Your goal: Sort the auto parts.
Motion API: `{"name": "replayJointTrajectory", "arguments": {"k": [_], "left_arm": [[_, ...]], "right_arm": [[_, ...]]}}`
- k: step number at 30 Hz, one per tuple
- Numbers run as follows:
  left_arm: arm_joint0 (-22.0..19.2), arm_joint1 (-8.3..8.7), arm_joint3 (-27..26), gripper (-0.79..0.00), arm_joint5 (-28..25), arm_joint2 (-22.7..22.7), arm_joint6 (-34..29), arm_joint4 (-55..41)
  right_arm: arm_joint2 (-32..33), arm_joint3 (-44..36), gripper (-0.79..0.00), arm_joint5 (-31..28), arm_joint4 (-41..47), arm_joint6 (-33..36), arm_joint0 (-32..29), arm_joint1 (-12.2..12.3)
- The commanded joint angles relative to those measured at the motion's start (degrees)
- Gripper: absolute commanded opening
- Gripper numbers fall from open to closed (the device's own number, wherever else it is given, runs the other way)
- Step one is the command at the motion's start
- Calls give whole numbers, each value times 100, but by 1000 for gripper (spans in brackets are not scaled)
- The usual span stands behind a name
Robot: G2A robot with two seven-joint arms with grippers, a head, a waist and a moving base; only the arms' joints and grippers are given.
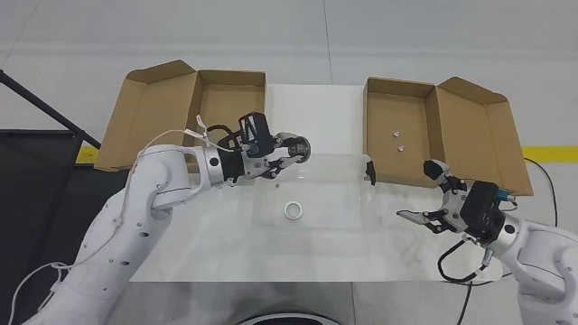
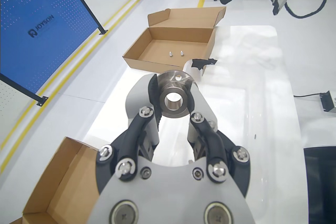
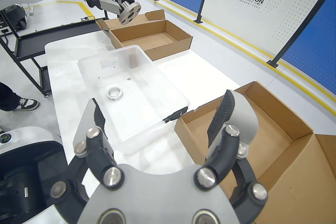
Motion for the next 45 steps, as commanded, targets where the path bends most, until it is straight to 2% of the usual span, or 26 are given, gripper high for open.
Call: {"name": "replayJointTrajectory", "arguments": {"k": [1, 4, 8, 12, 20, 26, 31, 35, 40, 45], "left_arm": [[0, 0, 0, -785, 1, 0, 0, 0], [0, 0, 0, -785, 1, 0, 0, 0], [53, -28, 19, -785, 253, 58, 138, -134], [-46, -95, 116, -785, 393, 152, 592, -647], [-294, -239, 546, -785, 62, 321, 1806, -1755], [-442, -325, 685, -785, -61, 423, 2236, -1974], [-505, -359, 637, -785, -60, 463, 2163, -1893], [-461, -339, 598, -785, 161, 324, 1869, -1626], [-189, -234, 572, -785, 608, -204, 1233, -1485], [352, -109, 335, -785, 1053, -940, 813, -1461]], "right_arm": [[0, 0, 0, 0, 0, 0, 0, 0], [0, 0, 0, 0, 0, 0, 0, 0], [0, 0, 0, 0, 0, 0, 0, 0], [0, 0, 0, 0, 0, 0, 0, 0], [0, 0, 0, 0, 0, 0, 0, 0], [0, 0, 0, 0, 0, 0, 0, 0], [0, 0, 0, 0, 0, 0, 0, 0], [0, 0, 0, 0, 0, 0, 0, 0], [0, 0, 0, 0, 0, 0, 0, 0], [0, 0, 0, 0, 0, 0, 0, 0]]}}
